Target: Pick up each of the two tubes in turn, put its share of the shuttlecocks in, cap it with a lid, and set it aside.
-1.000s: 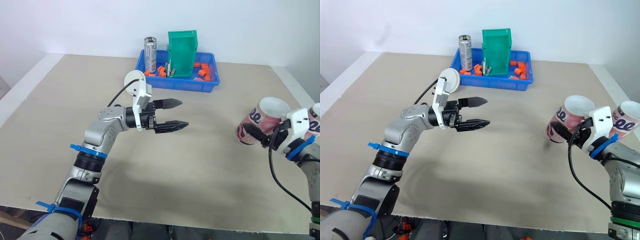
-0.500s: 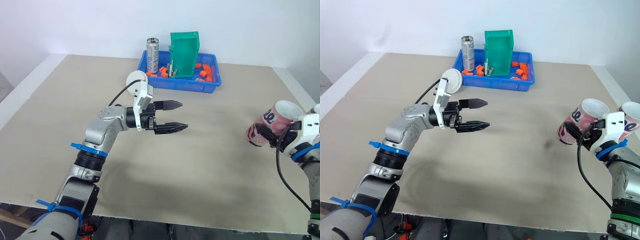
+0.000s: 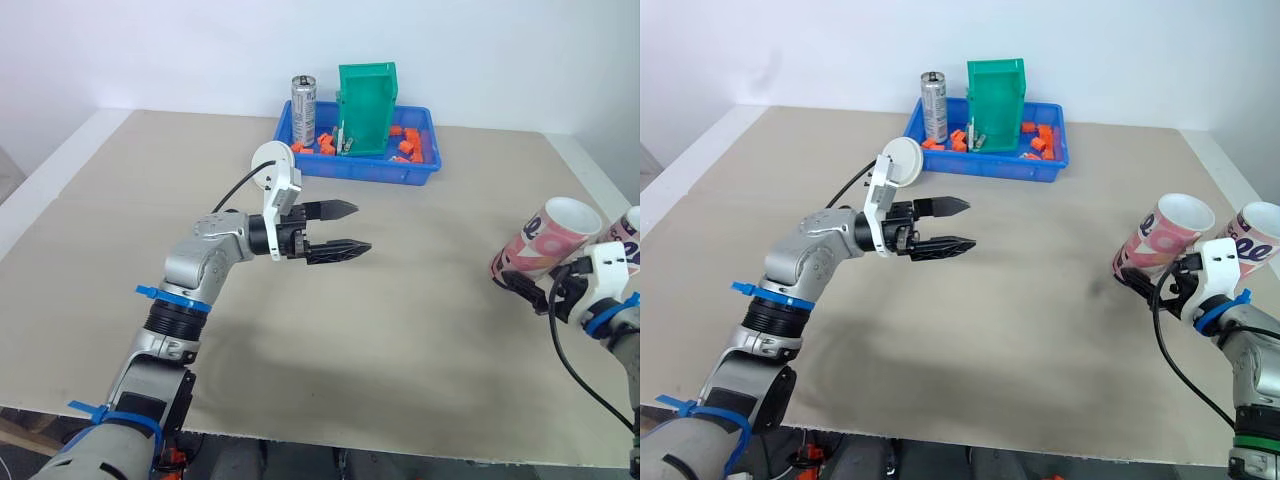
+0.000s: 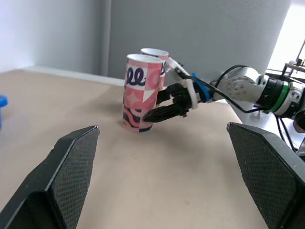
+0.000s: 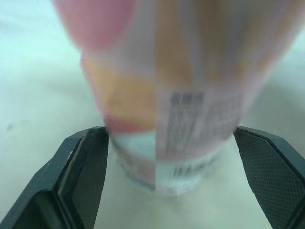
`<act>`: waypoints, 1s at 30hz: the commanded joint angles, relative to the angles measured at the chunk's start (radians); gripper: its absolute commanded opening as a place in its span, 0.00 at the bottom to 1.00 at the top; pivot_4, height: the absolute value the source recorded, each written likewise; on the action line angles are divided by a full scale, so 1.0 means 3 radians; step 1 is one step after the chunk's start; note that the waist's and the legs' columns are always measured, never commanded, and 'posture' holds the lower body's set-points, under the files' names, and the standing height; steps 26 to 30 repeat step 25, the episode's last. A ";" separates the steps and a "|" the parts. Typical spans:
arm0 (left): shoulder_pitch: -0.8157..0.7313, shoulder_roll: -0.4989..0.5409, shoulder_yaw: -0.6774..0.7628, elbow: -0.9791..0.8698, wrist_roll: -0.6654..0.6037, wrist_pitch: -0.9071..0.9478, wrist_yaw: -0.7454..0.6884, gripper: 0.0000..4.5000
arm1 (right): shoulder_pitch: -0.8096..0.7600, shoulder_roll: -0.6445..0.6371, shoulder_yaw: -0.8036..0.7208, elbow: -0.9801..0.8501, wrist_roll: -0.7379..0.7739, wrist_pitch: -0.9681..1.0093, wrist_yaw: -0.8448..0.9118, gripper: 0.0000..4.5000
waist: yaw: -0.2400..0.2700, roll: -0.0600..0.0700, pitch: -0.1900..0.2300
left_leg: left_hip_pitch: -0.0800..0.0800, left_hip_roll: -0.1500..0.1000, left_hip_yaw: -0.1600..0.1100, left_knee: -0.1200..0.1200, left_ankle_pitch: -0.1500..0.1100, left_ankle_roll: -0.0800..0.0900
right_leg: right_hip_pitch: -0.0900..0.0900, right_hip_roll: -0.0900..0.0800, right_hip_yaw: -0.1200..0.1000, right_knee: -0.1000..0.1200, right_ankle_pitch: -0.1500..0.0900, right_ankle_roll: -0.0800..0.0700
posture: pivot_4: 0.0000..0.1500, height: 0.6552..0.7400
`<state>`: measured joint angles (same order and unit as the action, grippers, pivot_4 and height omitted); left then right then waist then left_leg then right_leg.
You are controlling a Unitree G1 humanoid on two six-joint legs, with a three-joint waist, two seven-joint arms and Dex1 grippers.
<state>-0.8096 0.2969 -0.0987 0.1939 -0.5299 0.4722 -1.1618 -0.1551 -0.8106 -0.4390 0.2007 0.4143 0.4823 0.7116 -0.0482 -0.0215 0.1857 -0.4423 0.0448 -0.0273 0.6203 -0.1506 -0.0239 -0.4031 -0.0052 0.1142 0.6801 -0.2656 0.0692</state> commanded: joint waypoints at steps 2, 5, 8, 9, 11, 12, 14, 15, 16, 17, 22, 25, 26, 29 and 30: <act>0.0101 0.0177 0.0101 -0.0297 -0.0076 0.0221 0.0059 1.00 | 0.0289 -0.0208 -0.0253 -0.0411 0.0140 0.0135 0.0193 0.99 | 0.0000 0.0002 0.0000 | 0.0000 0.0000 0.0000 -0.0001 0.0000 0.0000 | 0.0000 0.0000 0.0000 0.0000 -0.0002 0.0000 | 1.00 0.95; 0.0267 0.0320 0.0190 -0.0438 -0.0094 0.0282 0.0127 1.00 | 0.0560 -0.0271 -0.0373 -0.0674 0.0263 0.0274 0.0347 0.99 | 0.0001 0.0002 -0.0001 | 0.0001 0.0000 0.0000 -0.0002 0.0000 0.0000 | 0.0000 0.0000 0.0000 0.0000 -0.0002 -0.0001 | 1.00 0.95; 0.0632 0.0537 0.0412 -0.0657 -0.0162 0.0381 0.0280 1.00 | 0.0848 -0.0184 -0.0537 -0.1265 0.0599 0.0385 0.0552 0.99 | -0.0016 0.0003 -0.0001 | 0.0004 0.0003 0.0000 -0.0004 0.0000 0.0000 | 0.0001 0.0001 0.0000 0.0000 -0.0004 -0.0003 | 1.00 0.95; 0.0755 0.0589 0.0470 -0.0732 -0.0171 0.0389 0.0331 1.00 | 0.0885 -0.0134 -0.0554 -0.1442 0.0718 0.0422 0.0570 0.99 | -0.0032 0.0004 -0.0002 | 0.0005 0.0004 0.0000 -0.0006 0.0000 0.0000 | 0.0000 0.0002 0.0000 0.0000 -0.0004 -0.0004 | 1.00 0.95; 0.0965 0.0686 0.0527 -0.0867 -0.0165 0.0375 0.0378 1.00 | 0.0929 -0.0068 -0.0520 -0.1694 0.0854 0.0483 0.0564 0.99 | -0.0044 0.0004 -0.0002 | 0.0011 0.0010 0.0000 -0.0009 -0.0001 -0.0001 | 0.0001 0.0006 -0.0002 0.0002 -0.0005 -0.0010 | 1.00 0.95; 0.1053 0.0735 0.0549 -0.0911 -0.0185 0.0383 0.0366 1.00 | 0.0934 -0.0045 -0.0483 -0.1781 0.0888 0.0502 0.0551 0.99 | -0.0042 0.0004 -0.0002 | 0.0010 0.0010 -0.0001 -0.0009 0.0000 -0.0001 | 0.0000 0.0006 -0.0003 0.0002 -0.0002 -0.0011 | 1.00 0.95; 0.1218 0.0820 0.0613 -0.0971 -0.0243 0.0405 0.0335 1.00 | 0.0890 0.0010 -0.0374 -0.1906 0.0951 0.0524 0.0522 0.99 | -0.0031 -0.0001 -0.0001 | 0.0010 0.0009 -0.0001 -0.0004 0.0000 -0.0001 | 0.0002 0.0004 -0.0003 0.0002 -0.0006 -0.0022 | 1.00 0.95; 0.1284 0.0851 0.0642 -0.0993 -0.0269 0.0407 0.0327 1.00 | 0.0865 0.0031 -0.0324 -0.1948 0.0980 0.0531 0.0510 0.99 | -0.0026 -0.0005 -0.0001 | 0.0010 0.0009 0.0000 -0.0002 0.0000 -0.0001 | 0.0003 0.0003 -0.0003 0.0001 -0.0004 -0.0023 | 1.00 0.95; 0.1343 0.0877 0.0675 -0.1009 -0.0301 0.0436 0.0346 1.00 | 0.0820 0.0051 -0.0236 -0.1967 0.0977 0.0539 0.0491 0.99 | -0.0011 -0.0005 -0.0002 | 0.0010 0.0009 0.0001 -0.0001 0.0001 -0.0002 | 0.0003 0.0001 -0.0003 0.0000 -0.0002 -0.0025 | 1.00 0.95; 0.1383 0.0884 0.0704 -0.1017 -0.0326 0.0446 0.0373 1.00 | 0.0784 0.0069 -0.0156 -0.1965 0.0960 0.0534 0.0487 0.99 | -0.0008 -0.0007 -0.0001 | 0.0010 0.0007 0.0003 0.0003 0.0001 -0.0003 | 0.0004 -0.0003 -0.0003 0.0000 -0.0002 -0.0024 | 1.00 0.95; 0.1431 0.0855 0.0730 -0.1030 -0.0370 0.0494 0.0506 1.00 | 0.0676 0.0146 0.0107 -0.1751 0.0764 0.0408 0.0443 0.99 | 0.0011 -0.0010 -0.0001 | 0.0007 0.0008 0.0015 0.0004 0.0002 -0.0002 | 0.0002 -0.0012 -0.0003 -0.0003 0.0000 -0.0025 | 1.00 0.95; 0.1445 0.0884 0.0685 -0.1012 -0.0333 0.0460 0.0499 1.00 | 0.0661 0.0178 0.0091 -0.1558 0.0669 0.0293 0.0406 0.99 | 0.0011 -0.0010 -0.0001 | 0.0005 0.0008 0.0019 0.0002 0.0002 -0.0002 | 0.0001 -0.0012 -0.0003 -0.0005 -0.0003 -0.0023 | 1.00 0.95; 0.1445 0.0884 0.0685 -0.1012 -0.0333 0.0460 0.0499 1.00 | 0.0661 0.0178 0.0091 -0.1558 0.0669 0.0293 0.0406 0.99 | 0.0011 -0.0010 -0.0001 | 0.0005 0.0008 0.0019 0.0002 0.0002 -0.0002 | 0.0001 -0.0012 -0.0003 -0.0005 -0.0003 -0.0023 | 1.00 0.95; 0.1445 0.0884 0.0685 -0.1012 -0.0333 0.0460 0.0499 1.00 | 0.0661 0.0178 0.0091 -0.1558 0.0669 0.0293 0.0406 0.99 | 0.0011 -0.0010 -0.0001 | 0.0005 0.0008 0.0019 0.0002 0.0002 -0.0002 | 0.0001 -0.0012 -0.0003 -0.0005 -0.0003 -0.0023 | 1.00 0.95; 0.1445 0.0884 0.0685 -0.1012 -0.0333 0.0460 0.0499 1.00 | 0.0661 0.0178 0.0091 -0.1558 0.0669 0.0293 0.0406 0.99 | 0.0011 -0.0010 -0.0001 | 0.0005 0.0008 0.0019 0.0002 0.0002 -0.0002 | 0.0001 -0.0012 -0.0003 -0.0005 -0.0003 -0.0023 | 1.00 0.95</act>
